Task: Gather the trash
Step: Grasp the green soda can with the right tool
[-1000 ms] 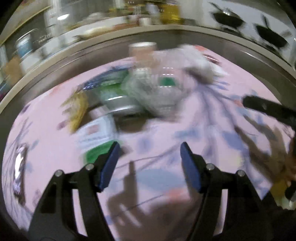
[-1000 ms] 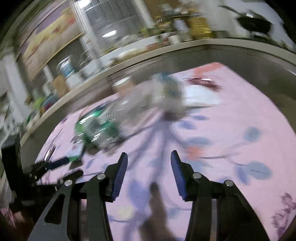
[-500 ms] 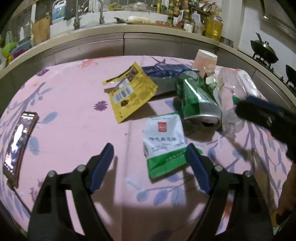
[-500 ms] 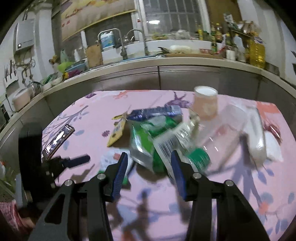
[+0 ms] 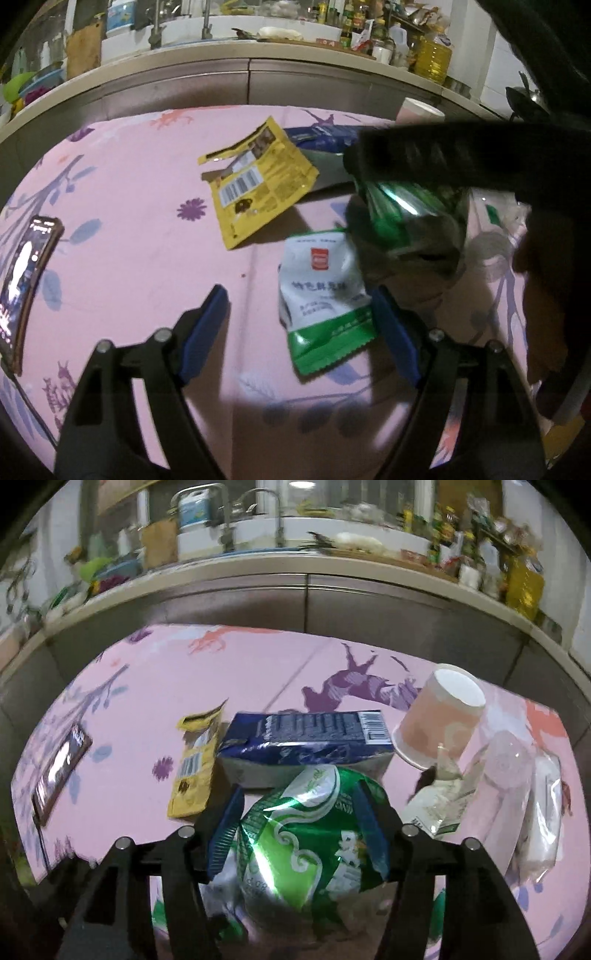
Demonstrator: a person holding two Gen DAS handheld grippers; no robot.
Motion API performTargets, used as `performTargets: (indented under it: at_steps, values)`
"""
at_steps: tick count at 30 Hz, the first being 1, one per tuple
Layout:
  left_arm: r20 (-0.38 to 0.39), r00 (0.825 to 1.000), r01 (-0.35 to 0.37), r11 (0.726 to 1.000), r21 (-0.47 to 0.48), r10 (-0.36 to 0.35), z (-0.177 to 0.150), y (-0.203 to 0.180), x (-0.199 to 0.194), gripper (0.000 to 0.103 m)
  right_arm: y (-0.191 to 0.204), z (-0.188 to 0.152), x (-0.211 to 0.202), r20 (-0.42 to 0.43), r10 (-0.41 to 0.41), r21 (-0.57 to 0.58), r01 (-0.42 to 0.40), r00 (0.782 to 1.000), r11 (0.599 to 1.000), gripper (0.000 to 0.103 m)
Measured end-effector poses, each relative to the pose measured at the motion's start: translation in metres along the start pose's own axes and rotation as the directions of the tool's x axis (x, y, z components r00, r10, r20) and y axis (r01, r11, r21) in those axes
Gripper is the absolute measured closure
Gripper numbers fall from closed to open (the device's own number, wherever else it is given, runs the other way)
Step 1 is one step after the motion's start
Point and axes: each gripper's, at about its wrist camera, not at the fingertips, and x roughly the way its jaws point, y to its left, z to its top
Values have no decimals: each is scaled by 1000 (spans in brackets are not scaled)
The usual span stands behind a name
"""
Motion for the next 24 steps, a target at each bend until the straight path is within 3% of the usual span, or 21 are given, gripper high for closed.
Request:
performTargets:
  at_steps: [3, 4, 6, 8, 24]
  values:
    - [-8, 1000, 10, 1000, -29, -10, 2, 8, 3, 39, 5, -10, -1, -36, 69, -18, -69, 997, 997, 45]
    - [-3, 1000, 4, 999, -34, -4, 2, 10, 3, 42, 3, -14, -4, -15, 69, -13, -70, 997, 997, 45]
    - [-4, 1000, -25, 999, -36, 25, 2, 16, 3, 58, 0, -23, -11, 5, 88, -17, -87, 996, 996, 46]
    - [0, 1000, -27, 999, -38, 27, 2, 24, 2, 62, -11, -35, -18, 6, 131, 43, -131, 991, 990, 46]
    - [10, 1000, -4, 999, -53, 5, -5, 27, -7, 63, -25, -115, -80, 98, 336, 127, -347, 937, 929, 46]
